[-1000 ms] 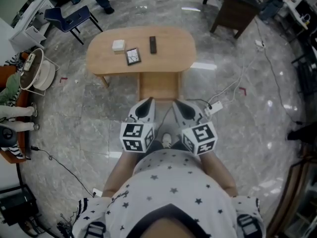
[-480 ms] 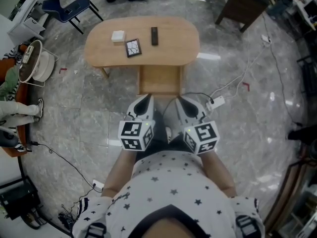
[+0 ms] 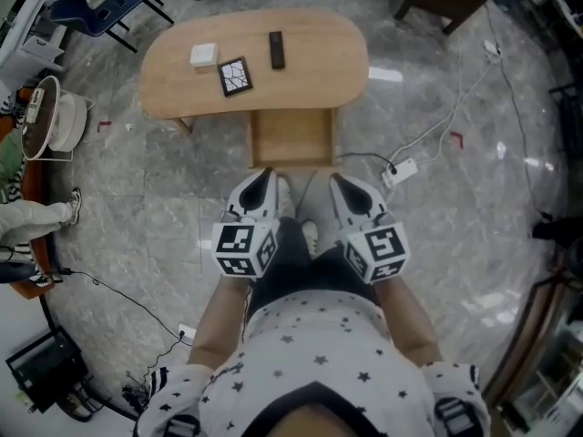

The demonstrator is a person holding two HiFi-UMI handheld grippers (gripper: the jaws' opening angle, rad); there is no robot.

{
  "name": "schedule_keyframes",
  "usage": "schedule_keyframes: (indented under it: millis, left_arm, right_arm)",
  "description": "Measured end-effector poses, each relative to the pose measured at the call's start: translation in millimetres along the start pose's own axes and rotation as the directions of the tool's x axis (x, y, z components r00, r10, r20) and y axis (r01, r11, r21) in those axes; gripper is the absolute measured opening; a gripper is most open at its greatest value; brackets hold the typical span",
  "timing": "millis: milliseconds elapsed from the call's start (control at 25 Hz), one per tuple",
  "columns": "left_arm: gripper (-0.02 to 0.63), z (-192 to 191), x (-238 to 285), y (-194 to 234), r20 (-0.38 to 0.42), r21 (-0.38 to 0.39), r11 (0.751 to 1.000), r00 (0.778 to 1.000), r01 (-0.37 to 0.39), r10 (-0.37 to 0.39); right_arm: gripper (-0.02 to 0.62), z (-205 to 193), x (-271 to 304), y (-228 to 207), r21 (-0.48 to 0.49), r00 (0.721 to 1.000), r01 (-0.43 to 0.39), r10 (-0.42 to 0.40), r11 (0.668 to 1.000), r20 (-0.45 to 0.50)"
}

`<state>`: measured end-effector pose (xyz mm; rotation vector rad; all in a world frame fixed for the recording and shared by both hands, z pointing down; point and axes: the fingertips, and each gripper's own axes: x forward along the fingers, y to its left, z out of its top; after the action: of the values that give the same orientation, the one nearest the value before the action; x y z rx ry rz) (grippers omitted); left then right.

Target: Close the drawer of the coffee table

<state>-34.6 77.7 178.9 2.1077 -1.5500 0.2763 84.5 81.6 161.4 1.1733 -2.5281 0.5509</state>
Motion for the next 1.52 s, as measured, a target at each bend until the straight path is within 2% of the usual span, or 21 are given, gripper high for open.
schedule_keyframes:
  millis: [240, 560, 880, 1520]
  left_arm:
    - [0.006, -18, 28, 26, -0.04, -0.011, 1.0, 0.999, -0.019, 0.018]
    - [0.006, -49, 64, 52, -0.076, 0.01, 0.999, 0.997, -0.031, 0.032]
    - [0.006, -103, 95, 85, -0.109, -0.011, 0.999, 0.993, -0.037, 0.036]
    - [0.006, -221, 151, 163, -0.187, -0.025, 0.995, 0.978, -0.1, 0.094]
  right_arm:
    - [0.006, -18, 23, -26, 0.02, 0.999, 0.033, -0.032, 0.999, -0.027]
    - [0.006, -53, 51, -59, 0.031, 0.996, 0.056, -0.053, 0.998, -0.065]
    - [0.008, -112, 91, -89, 0.015, 0.991, 0.077, -0.075, 0.997, -0.115]
    - [0.008, -235, 142, -143, 0.057, 0.964, 0.167, -0.151, 0.984, -0.219]
